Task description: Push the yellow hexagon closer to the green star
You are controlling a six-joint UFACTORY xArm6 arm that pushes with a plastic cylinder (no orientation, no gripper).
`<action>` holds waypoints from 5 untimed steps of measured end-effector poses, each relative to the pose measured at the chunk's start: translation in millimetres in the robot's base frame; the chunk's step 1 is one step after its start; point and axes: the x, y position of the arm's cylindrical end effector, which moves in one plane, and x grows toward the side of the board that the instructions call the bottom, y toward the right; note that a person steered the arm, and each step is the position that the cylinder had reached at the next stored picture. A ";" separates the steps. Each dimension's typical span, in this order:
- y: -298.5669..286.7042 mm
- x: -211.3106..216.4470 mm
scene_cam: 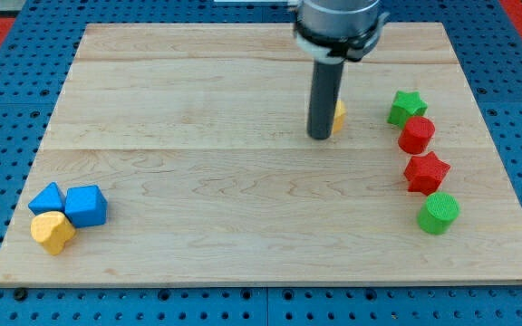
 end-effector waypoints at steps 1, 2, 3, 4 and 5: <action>28.5 -42.0; -8.7 -54.4; -14.1 -69.7; 18.2 -88.5; 64.1 -88.5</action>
